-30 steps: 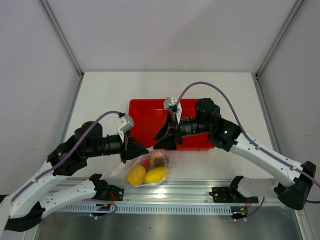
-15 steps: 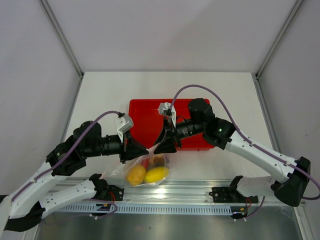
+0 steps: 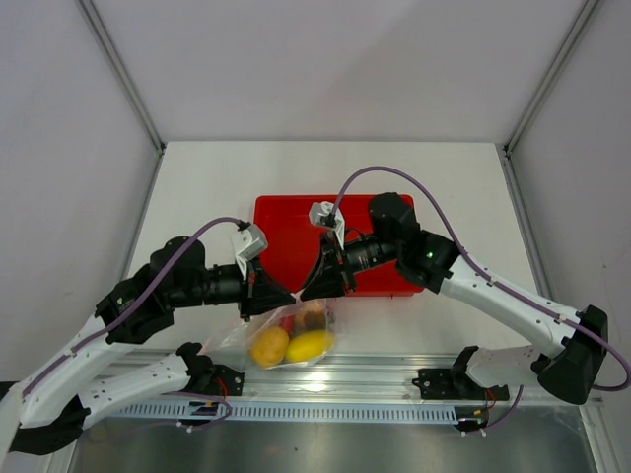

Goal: Place the food in the zip-top bag and seal the zipper
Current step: Zip the zipper food storage bag at the center of the board.

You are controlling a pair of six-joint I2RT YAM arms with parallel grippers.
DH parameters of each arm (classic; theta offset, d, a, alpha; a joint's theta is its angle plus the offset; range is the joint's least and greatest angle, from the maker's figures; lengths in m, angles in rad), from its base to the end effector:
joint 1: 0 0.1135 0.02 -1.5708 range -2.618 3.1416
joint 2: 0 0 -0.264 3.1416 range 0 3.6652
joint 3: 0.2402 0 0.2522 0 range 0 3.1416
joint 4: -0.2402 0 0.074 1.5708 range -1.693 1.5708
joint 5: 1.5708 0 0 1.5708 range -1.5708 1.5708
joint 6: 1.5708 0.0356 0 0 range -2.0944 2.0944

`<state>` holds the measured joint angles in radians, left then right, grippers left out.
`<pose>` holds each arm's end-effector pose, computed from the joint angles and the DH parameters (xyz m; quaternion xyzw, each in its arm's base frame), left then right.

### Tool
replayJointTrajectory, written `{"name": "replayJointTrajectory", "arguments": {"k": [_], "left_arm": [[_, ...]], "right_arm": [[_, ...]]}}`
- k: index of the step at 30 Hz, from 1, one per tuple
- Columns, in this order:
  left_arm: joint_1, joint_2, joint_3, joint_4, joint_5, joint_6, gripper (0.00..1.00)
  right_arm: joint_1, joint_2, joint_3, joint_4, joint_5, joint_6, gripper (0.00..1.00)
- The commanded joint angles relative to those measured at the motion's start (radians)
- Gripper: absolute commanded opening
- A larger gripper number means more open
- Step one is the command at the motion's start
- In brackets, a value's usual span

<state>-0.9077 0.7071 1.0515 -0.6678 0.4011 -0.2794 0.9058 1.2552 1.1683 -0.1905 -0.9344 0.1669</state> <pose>0.0696 -0.1117 0.3903 0.3565 0.7206 -0.4542 0.3840 0.1495 0.2371 0.3769 -0.5104 0.5665 0.5839 0.2788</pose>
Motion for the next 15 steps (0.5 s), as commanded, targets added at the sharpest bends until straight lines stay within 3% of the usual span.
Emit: {"name": "replayJointTrajectory", "arguments": {"k": [1,2,4,15], "left_arm": [[-0.002,0.005,0.025,0.027,0.021,0.005,0.01],[-0.002,0.006,0.027,0.027,0.022,0.005,0.01],[-0.002,0.008,0.025,0.025,0.021,0.005,0.0],[-0.003,-0.04,0.01,-0.065,-0.06,-0.003,0.02]], "right_arm": [[-0.004,0.006,0.048,0.045,-0.027,0.008,0.19],[-0.004,0.006,0.048,0.042,-0.03,0.008,0.08],[-0.002,0.006,0.048,0.037,-0.032,0.008,0.0],[-0.044,-0.082,-0.027,0.088,0.132,0.074,0.0]]}}
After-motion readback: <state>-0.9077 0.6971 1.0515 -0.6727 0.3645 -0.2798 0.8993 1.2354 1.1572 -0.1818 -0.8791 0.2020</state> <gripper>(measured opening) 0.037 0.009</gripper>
